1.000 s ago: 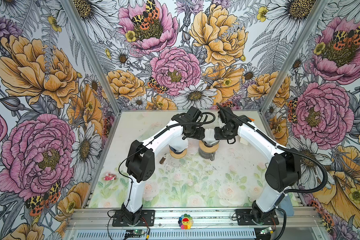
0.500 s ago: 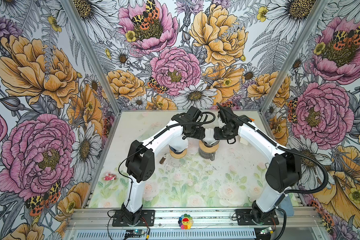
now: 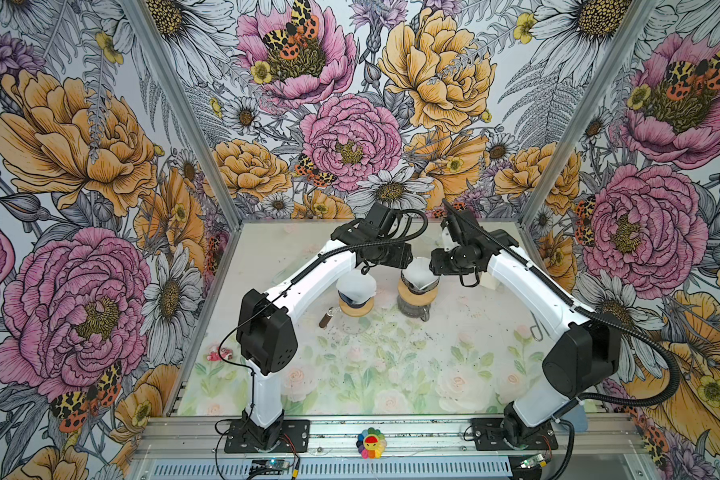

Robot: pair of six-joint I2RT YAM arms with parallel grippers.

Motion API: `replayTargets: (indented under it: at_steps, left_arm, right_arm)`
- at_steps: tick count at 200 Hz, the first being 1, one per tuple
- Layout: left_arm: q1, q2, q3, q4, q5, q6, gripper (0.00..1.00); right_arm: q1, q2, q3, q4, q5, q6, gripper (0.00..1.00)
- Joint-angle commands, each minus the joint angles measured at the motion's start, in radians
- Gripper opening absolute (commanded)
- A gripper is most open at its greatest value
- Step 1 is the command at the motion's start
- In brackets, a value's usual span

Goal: Place the coffee filter in the dripper

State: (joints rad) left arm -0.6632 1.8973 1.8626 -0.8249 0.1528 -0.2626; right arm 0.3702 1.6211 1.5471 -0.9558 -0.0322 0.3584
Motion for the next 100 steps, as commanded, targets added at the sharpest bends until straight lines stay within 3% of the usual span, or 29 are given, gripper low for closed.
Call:
replayTargets:
  at_steps: [1,33,72,100]
  left_arm:
    - [0.002,-0.067,-0.033,0.062,-0.04,-0.009,0.71]
    - [0.002,-0.202,-0.138,0.165,-0.067,0.027,0.84]
    - [0.011,-0.377,-0.324,0.299,-0.192,0.064,0.98]
    - [0.037,-0.521,-0.5,0.409,-0.246,0.079,0.99]
  right_arm:
    - [0.004,-0.082,-0.008,0.046,0.038,-0.026,0.57]
    - [0.004,-0.19,-0.092,0.136,0.096,-0.041,0.64]
    - [0.001,-0.356,-0.23,0.245,0.227,-0.077,0.77]
    - [-0.009,-0.495,-0.36,0.358,0.305,-0.095,0.94]
